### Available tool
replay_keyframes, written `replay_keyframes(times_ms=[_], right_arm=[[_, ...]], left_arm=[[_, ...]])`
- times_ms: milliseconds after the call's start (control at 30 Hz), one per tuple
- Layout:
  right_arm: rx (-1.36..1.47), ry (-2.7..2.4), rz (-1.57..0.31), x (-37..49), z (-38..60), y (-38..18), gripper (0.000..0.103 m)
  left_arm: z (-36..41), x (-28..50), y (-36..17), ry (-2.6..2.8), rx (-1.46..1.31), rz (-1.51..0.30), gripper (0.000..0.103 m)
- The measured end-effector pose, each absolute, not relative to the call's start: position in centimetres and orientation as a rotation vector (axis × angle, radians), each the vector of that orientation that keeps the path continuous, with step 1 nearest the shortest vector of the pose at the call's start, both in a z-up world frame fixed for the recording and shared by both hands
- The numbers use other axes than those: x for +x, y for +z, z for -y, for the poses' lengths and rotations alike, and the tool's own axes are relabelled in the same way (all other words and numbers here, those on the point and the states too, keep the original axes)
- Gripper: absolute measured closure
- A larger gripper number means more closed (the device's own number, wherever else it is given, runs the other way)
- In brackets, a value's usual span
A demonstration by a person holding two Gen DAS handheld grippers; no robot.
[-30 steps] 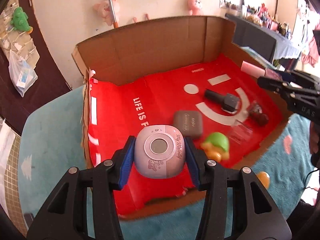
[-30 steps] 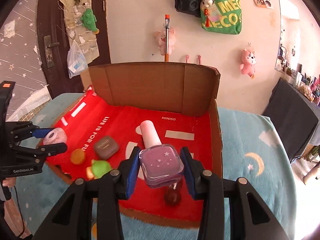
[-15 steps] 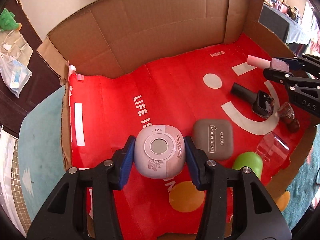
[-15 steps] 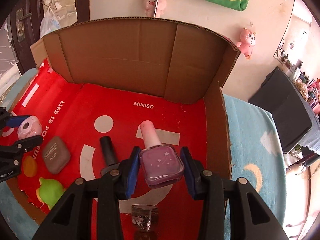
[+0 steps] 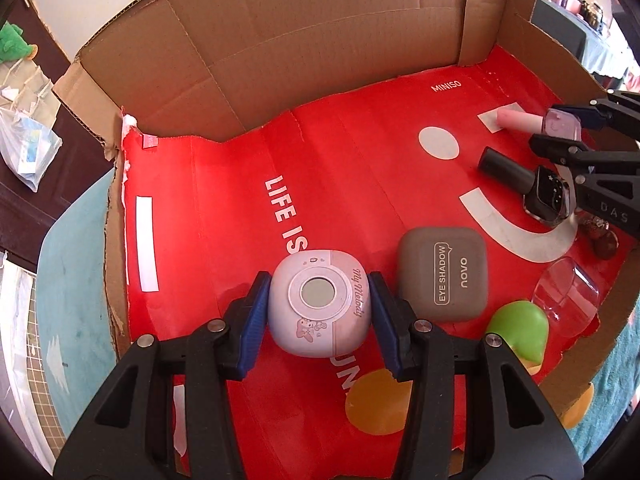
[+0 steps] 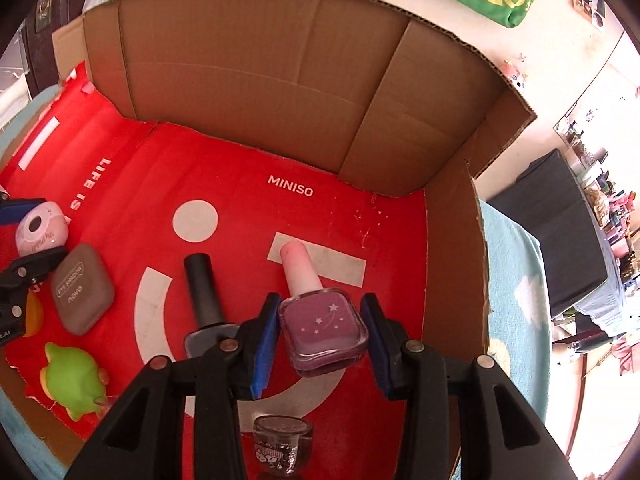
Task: Organize rigid objects
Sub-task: 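Lower the pink compact and pink polish onto the red sheet and open both tools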
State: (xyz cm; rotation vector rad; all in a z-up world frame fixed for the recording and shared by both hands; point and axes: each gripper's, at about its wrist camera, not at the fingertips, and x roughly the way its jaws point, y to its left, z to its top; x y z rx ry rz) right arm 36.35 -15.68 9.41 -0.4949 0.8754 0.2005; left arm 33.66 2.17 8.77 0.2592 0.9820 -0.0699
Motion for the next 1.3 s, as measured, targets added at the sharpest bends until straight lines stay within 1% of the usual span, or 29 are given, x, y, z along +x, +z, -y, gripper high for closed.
replay_keyframes(times_ms=[233, 1000, 1100, 1233, 1300], right_arm=[[-0.524, 0.182, -0.898, 35.9, 15.7, 8.6, 0.06], [-0.53, 0.179, -0.915, 36.7, 15.2, 8.8, 0.061], [-0.53, 0.179, -0.917, 36.7, 15.3, 8.7, 0.061], [-0.53, 0.179, -0.916, 36.7, 15.3, 8.7, 0.061], [-0.529, 0.179, -0.916, 36.7, 15.3, 8.7, 0.061]], left_arm=[[-2.3, 34.2, 8.4, -0.069, 0.262, -0.991, 0.057], [-2.9, 33.8, 7.8, -0.065, 0.248, -0.985, 0.056], [-3.0, 33.7, 7.9, -0.067, 0.241, -0.986, 0.056], [-3.5, 33.7, 7.9, -0.059, 0.238, -0.983, 0.051], [-3.6, 33.6, 7.9, -0.06, 0.235, -0.98, 0.051]])
